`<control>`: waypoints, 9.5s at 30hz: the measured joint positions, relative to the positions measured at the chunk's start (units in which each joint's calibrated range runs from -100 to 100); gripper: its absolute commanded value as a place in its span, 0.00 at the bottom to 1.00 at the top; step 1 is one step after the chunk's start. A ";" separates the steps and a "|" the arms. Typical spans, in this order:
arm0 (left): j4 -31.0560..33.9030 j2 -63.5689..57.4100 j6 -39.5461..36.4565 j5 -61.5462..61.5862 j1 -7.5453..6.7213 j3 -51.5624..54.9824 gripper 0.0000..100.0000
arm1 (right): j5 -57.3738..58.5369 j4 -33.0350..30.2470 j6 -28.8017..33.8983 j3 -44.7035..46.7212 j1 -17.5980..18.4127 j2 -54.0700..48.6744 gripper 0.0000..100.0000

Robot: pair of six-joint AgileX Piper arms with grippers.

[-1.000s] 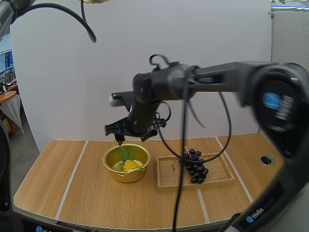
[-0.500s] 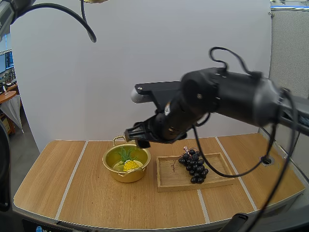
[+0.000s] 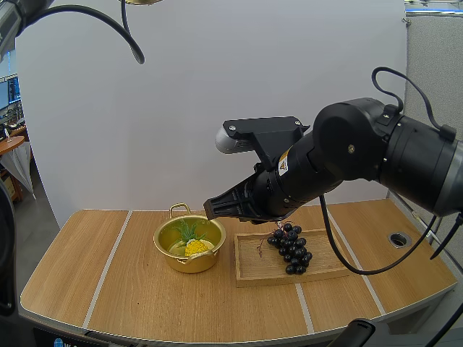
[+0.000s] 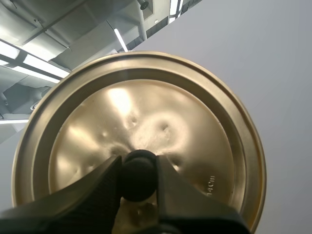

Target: Open the pot, put the pineapple inside, and close it

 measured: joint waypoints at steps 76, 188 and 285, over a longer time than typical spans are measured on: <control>-7.38 10.38 13.70 38.61 0.00 50.12 0.00 | 1.33 0.00 -0.48 0.00 0.00 -0.09 0.00; -19.49 -17.86 13.92 50.70 2.61 19.41 0.04 | 1.50 0.00 -0.48 0.00 0.00 -0.09 0.00; -14.91 -74.84 -14.93 -44.02 1.78 124.62 0.00 | -63.50 -5.37 4.76 50.81 -23.07 -42.33 0.00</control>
